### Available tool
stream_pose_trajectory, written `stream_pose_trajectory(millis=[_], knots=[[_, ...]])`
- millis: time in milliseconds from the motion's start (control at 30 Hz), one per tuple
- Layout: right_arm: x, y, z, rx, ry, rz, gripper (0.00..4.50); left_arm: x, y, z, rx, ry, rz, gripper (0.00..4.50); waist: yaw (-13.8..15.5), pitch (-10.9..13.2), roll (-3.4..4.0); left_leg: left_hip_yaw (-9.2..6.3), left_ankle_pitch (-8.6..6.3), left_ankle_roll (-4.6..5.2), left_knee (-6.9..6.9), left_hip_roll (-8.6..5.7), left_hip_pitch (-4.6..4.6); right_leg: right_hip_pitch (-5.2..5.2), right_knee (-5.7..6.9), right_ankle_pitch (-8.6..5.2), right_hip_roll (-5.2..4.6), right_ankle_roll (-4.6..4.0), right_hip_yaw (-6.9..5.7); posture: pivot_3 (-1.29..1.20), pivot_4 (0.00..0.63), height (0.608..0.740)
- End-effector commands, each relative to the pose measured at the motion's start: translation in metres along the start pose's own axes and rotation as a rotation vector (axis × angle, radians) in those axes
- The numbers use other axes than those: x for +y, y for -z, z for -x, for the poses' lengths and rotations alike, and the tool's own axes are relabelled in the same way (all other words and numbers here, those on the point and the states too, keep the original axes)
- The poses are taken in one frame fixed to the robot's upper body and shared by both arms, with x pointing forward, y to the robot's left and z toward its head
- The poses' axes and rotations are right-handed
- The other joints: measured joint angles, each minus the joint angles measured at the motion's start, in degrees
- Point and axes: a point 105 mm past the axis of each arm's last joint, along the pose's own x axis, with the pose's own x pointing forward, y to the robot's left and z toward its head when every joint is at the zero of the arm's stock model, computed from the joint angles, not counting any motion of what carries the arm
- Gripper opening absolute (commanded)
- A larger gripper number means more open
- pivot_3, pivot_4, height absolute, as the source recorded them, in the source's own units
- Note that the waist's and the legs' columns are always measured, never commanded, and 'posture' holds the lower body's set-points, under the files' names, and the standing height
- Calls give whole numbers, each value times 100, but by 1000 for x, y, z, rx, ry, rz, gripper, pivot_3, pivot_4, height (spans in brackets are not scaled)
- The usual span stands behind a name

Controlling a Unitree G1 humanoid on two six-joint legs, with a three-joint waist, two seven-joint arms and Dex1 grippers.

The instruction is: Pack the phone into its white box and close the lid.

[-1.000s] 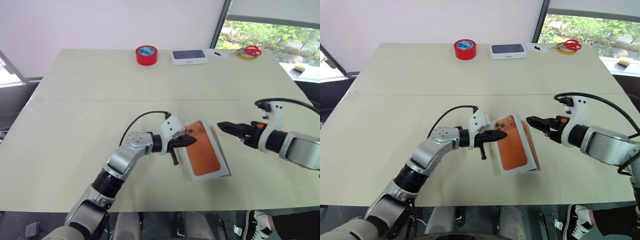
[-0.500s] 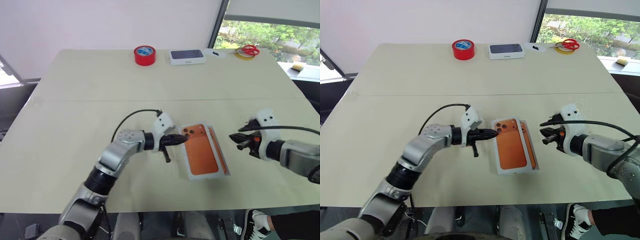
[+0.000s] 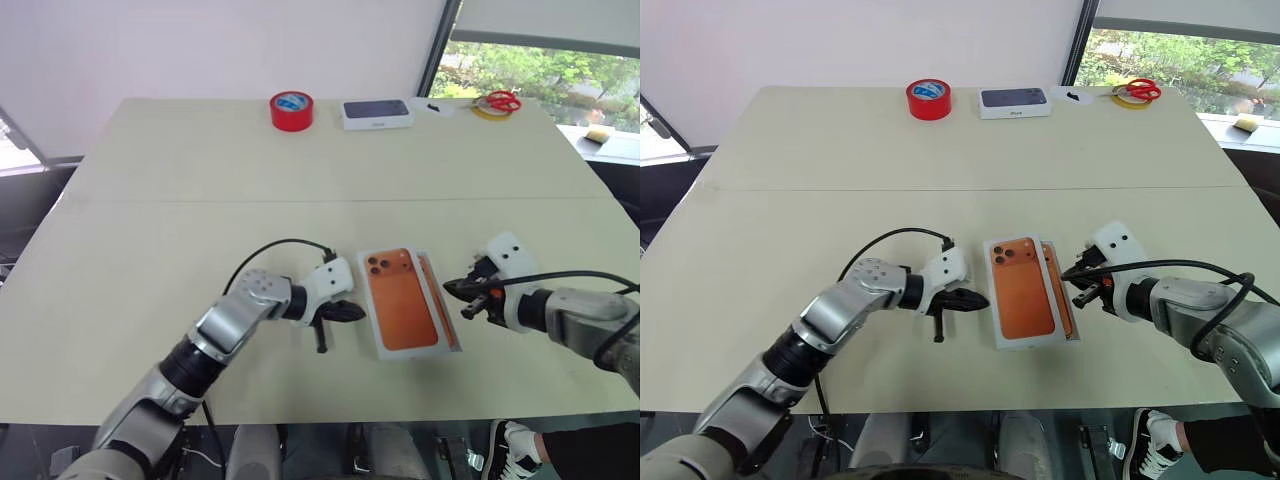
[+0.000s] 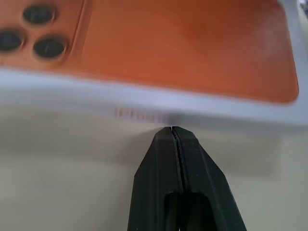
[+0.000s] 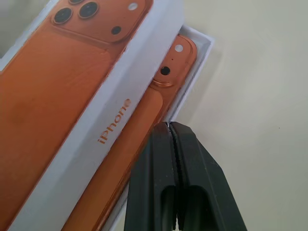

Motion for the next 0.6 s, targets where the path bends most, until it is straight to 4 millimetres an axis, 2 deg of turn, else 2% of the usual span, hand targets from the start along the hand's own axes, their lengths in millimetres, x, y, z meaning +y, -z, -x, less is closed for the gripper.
stream_pose_trajectory(millis=[33,300,600], knots=[[4,-7,4,-27,0,37,42,8,-23,-4,-88,-54,-50,0,-2,0,0,0,0,0,0,0,0,0,0,0,0,0,0,0,150,730],[6,0,7,0,-1,65,42,6,-42,-13,-174,-65,-28,0,1,0,0,1,0,0,2,0,1,1,2,0,-1,0,0,0,150,730],[3,6,5,16,10,71,42,4,-40,-15,-168,-57,-28,0,-4,0,0,1,0,0,2,0,1,1,2,0,0,0,0,0,150,730]])
